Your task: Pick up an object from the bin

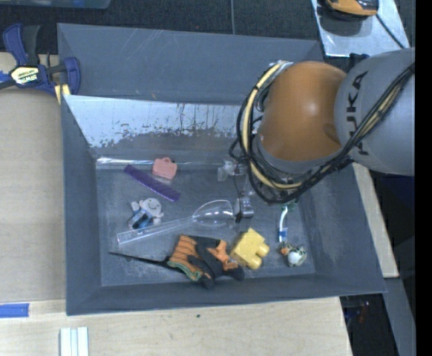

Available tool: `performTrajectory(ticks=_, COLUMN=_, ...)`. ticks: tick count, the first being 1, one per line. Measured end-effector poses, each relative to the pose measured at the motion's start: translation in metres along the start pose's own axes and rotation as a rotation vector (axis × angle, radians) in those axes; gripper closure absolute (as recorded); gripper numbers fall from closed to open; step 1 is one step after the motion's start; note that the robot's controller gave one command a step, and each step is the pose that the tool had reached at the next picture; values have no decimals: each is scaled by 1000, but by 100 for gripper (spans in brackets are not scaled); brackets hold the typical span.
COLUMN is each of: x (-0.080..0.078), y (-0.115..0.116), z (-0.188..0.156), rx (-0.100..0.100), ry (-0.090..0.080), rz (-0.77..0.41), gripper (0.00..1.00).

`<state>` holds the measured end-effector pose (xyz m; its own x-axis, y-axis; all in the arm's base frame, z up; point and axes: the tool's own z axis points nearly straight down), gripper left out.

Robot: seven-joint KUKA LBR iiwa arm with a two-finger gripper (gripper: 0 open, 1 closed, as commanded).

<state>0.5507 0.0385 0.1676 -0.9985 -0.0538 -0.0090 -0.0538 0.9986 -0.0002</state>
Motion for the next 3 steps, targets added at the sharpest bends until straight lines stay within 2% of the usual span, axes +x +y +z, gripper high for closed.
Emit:
performTrajectory(ticks=1, x=3, y=81, z=9, rx=0, ry=-9, rz=-29, gripper=0)
performTrajectory(ticks=2, x=3, y=94, z=5, rx=-1, ry=-11, rz=-45, gripper=0)
performTrajectory(ticks=3, x=-6, y=58, z=100, rx=-3, ry=-14, rz=-104, gripper=0)
